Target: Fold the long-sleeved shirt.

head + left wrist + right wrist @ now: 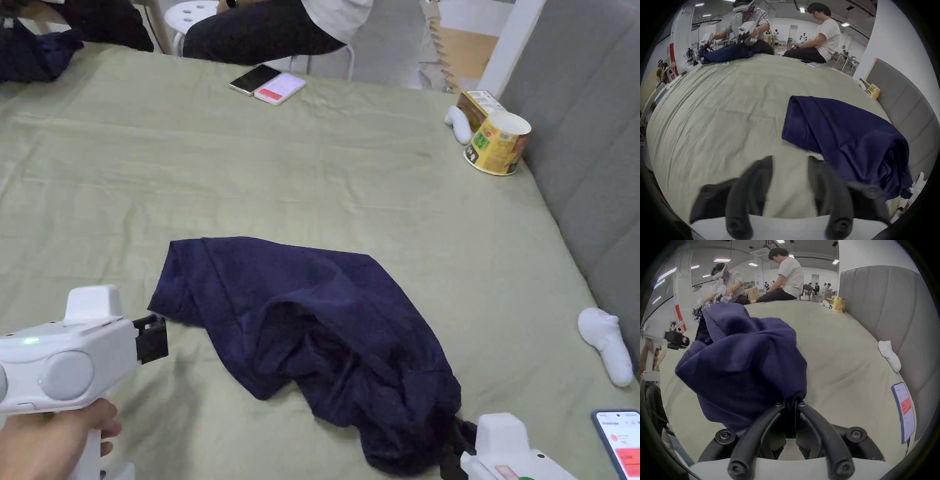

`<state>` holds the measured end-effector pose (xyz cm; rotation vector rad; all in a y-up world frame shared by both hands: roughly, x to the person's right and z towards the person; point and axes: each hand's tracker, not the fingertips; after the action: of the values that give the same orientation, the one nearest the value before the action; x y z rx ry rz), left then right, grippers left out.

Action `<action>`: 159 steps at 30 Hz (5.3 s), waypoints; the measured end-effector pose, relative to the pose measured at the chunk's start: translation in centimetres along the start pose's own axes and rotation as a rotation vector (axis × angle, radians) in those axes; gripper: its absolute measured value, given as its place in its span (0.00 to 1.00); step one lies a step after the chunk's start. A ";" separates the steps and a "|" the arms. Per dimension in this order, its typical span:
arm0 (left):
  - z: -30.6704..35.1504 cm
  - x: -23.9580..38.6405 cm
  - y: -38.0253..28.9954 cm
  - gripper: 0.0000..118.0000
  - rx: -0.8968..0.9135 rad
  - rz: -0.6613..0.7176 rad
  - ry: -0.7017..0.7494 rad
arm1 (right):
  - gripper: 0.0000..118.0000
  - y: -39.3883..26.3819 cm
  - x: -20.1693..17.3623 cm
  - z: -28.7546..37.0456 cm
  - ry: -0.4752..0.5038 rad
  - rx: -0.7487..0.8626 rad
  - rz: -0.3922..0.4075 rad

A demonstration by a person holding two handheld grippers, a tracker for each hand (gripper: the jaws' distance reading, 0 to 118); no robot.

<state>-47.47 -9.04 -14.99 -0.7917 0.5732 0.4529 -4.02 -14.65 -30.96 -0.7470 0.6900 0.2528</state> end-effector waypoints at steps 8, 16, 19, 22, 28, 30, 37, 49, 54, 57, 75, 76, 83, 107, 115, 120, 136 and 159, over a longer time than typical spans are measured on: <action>-7.3 -0.6 8.4 0.94 -0.057 -0.026 -0.023 | 0.05 1.1 0.9 0.7 0.039 0.028 -0.053; -14.1 0.1 11.5 0.72 -0.220 -0.018 -0.062 | 0.05 1.4 1.4 -0.6 0.046 0.003 -0.056; -14.0 1.6 10.8 0.68 -0.232 -0.120 0.000 | 0.05 1.4 1.5 -0.9 0.050 -0.004 -0.064; -13.5 2.1 10.1 0.51 -0.204 -0.120 -0.028 | 0.05 1.5 1.3 -1.0 0.047 -0.001 -0.070; -12.8 3.4 8.4 0.15 -0.178 -0.149 -0.132 | 0.05 1.8 1.3 -0.1 0.048 0.019 -0.074; -12.7 3.4 8.2 0.11 -0.157 -0.143 -0.077 | 0.05 2.0 1.6 0.4 0.051 0.028 -0.088; -7.1 0.5 9.9 0.10 -0.012 0.038 -0.188 | 0.05 3.8 3.4 3.4 0.070 0.131 -0.190; 11.9 -0.7 18.0 0.10 0.417 -0.052 -0.202 | 0.04 17.2 4.1 11.0 0.084 0.413 -0.115; 20.0 -1.9 22.7 0.10 0.580 -0.055 -0.172 | 0.04 25.5 4.8 16.8 0.075 0.551 -0.075; 24.4 -2.2 25.4 0.10 0.638 -0.059 -0.169 | 0.04 29.8 4.5 20.6 0.051 0.624 -0.053; 37.7 4.4 43.5 0.10 0.904 -0.169 0.036 | 0.04 55.4 1.6 32.8 -0.130 0.852 0.037; 37.8 4.8 44.6 0.10 0.908 -0.171 0.042 | 0.04 56.6 1.6 33.0 -0.140 0.861 0.032; 36.6 6.7 52.3 0.10 0.953 -0.190 0.103 | 0.04 65.3 2.0 31.7 -0.246 0.915 0.028; 18.1 6.6 44.3 0.10 0.792 -0.233 0.080 | 0.04 55.2 4.8 14.2 -0.296 0.722 0.033; 10.3 3.9 27.0 0.10 0.524 -0.260 -0.002 | 0.04 36.5 6.2 7.7 -0.232 0.458 -0.036; 7.5 0.8 13.8 0.10 0.316 -0.231 -0.044 | 0.04 23.4 6.7 6.1 -0.179 0.304 -0.027; 7.9 -5.0 -9.9 0.10 -0.139 -0.375 -0.041 | 0.04 -3.2 7.0 7.4 -0.053 -0.143 0.057; 15.2 -6.7 -0.4 0.05 0.176 0.099 -0.062 | 0.00 8.2 0.1 12.9 -0.129 0.373 -0.063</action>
<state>-47.69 1.24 -1.95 -0.5809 0.5881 0.5089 -1.35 0.20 -28.63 -0.3911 0.5692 0.1080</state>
